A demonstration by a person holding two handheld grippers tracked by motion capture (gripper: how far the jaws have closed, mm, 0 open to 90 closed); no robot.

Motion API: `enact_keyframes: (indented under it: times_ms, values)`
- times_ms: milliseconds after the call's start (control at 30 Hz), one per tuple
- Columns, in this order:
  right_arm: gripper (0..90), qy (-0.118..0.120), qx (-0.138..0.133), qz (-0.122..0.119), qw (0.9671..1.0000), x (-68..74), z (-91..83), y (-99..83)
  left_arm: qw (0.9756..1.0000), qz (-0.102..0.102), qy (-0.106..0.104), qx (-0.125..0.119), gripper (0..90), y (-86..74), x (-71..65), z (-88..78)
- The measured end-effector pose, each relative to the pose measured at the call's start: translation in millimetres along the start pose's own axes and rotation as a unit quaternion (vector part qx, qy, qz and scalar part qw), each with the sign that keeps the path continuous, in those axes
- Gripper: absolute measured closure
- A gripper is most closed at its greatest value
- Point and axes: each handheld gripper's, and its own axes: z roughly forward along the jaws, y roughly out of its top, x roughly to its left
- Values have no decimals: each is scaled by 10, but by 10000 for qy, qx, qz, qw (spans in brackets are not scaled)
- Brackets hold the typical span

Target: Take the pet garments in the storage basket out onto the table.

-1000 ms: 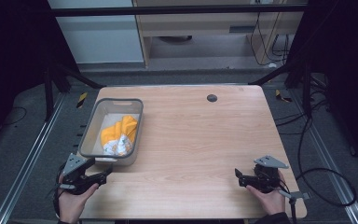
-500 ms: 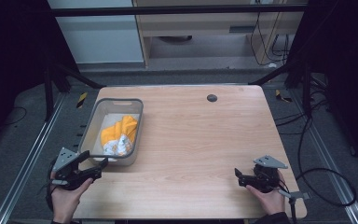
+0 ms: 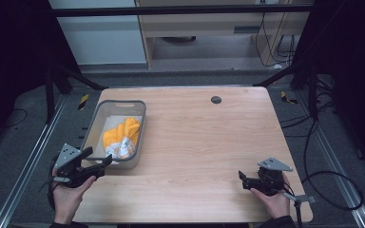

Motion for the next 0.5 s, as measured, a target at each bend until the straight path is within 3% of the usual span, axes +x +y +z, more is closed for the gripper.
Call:
enact_keyframes:
  times_ms: [500]
  values:
    - [69,-10,-2,-23,10000,-4,7,-4,9999,31,-89,139,191,224,3,250]
